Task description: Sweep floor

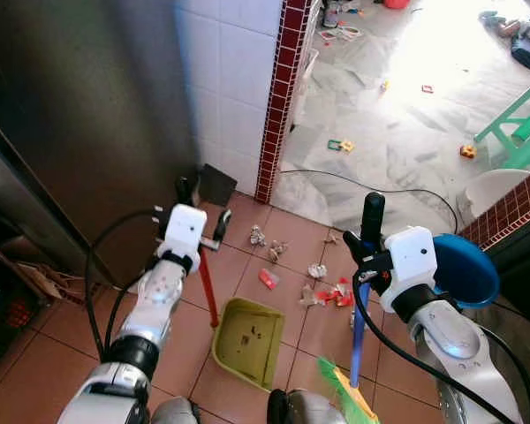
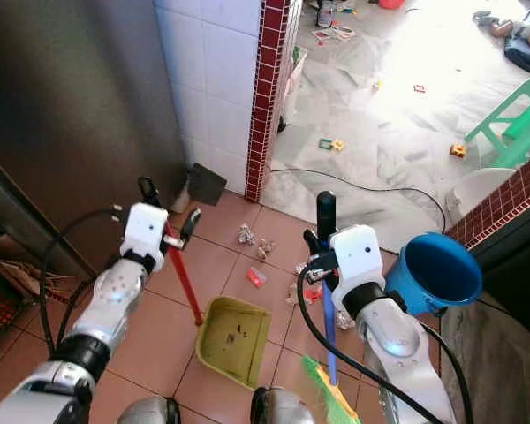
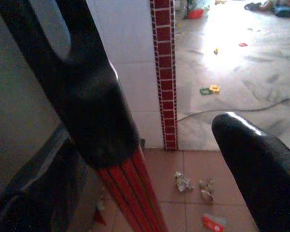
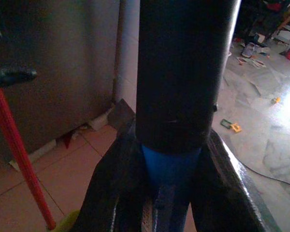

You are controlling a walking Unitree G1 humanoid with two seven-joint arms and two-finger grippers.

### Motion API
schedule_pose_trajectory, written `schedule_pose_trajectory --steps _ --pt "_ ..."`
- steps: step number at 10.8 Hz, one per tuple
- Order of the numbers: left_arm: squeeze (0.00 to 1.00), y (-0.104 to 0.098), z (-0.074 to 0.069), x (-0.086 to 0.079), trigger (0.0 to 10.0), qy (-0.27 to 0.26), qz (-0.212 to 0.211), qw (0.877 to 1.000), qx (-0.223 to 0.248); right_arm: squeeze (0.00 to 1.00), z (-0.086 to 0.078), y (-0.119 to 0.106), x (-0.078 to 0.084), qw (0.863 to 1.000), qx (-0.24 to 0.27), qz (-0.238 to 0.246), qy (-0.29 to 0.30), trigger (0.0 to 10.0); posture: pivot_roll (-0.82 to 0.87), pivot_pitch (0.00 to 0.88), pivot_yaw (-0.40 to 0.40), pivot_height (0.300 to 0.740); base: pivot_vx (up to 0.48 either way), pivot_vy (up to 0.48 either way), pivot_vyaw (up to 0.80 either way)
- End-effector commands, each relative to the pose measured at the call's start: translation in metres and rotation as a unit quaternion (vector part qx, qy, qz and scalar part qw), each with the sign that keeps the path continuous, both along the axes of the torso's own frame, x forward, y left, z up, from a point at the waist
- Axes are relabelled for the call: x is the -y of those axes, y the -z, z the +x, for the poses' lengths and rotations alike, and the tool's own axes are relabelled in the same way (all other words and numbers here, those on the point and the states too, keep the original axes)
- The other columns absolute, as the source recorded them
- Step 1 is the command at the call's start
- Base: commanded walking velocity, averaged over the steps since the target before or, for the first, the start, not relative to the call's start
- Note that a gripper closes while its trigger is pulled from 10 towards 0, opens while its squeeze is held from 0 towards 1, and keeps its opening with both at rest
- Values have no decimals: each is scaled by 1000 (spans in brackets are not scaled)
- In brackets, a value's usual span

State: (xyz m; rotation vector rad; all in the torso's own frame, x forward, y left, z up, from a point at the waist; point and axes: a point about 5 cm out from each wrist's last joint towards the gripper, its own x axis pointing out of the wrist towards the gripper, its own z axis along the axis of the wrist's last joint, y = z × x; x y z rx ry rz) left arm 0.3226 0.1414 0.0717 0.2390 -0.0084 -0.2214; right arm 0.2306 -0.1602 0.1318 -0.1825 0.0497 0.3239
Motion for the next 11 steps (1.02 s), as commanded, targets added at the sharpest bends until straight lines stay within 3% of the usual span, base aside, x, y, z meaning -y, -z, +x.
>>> schedule_pose_trajectory --steps 1,4,5,6,7,11 --pt "0 1 0 2 10000 -3 -5 1000 -1 0 0 -7 1 1000 15 -14 3 10000 -175 123 -96 740 0 0 0" --pt "0 1 3 1 10000 -29 -48 998 -13 0 1 -6 1 1000 14 -15 0 10000 -174 120 -101 740 0 0 0" --pt "0 1 3 0 6353 -30 -49 998 -12 0 1 -6 0 1000 14 -15 -1 10000 -174 120 -101 740 0 0 0" --pt "0 0 4 -1 6667 -30 -49 998 -11 0 2 -5 -1 1000 13 -15 -2 10000 -171 118 -103 740 0 0 0" --pt "0 -2 5 -1 10000 -30 -49 998 -8 0 2 -5 -2 1000 13 -15 -5 10000 -171 118 -104 740 0 0 0" --pt "0 -12 10 5 10000 -15 -49 999 8 0 3 -4 -2 1000 13 -17 -8 10000 -170 115 -107 740 0 0 0"
